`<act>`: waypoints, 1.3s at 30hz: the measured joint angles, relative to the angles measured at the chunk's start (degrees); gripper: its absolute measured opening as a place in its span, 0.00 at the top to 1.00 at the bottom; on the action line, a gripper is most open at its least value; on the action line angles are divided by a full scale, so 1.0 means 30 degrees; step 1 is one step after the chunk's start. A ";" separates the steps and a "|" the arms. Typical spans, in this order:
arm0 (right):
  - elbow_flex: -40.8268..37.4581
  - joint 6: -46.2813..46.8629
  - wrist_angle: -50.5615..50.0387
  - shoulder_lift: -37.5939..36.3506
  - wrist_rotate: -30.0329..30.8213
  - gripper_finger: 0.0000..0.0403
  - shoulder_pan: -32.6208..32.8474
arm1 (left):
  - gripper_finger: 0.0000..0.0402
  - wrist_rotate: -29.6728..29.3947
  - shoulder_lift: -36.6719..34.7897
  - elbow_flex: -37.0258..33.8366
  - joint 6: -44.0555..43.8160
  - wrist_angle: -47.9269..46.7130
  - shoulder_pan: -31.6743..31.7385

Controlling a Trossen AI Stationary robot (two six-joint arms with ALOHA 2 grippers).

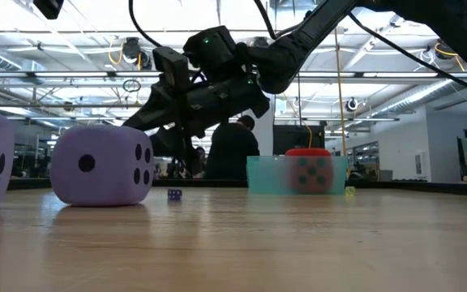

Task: Pick & Place Dice
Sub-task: Put the large purple die into the green bin

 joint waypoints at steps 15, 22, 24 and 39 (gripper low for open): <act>0.0007 -0.0423 -0.1140 -0.5251 0.0880 0.72 -0.0698 | 0.88 0.0000 -0.0007 0.0000 -0.0175 0.0000 0.0000; 0.0036 -0.4989 -0.7840 -0.9909 0.7716 0.72 -0.2309 | 0.88 0.0000 -0.0006 0.0000 -0.0300 0.0000 0.0000; 0.0044 -0.5692 -1.0030 -1.0852 1.0168 0.72 -0.2891 | 0.88 0.0000 -0.0007 0.0000 -0.0314 0.0000 0.0000; -0.1982 -0.5561 -1.1848 -1.1103 1.4824 0.73 -0.7126 | 0.88 -0.0024 -0.0003 0.0000 -0.1345 0.0015 -0.0007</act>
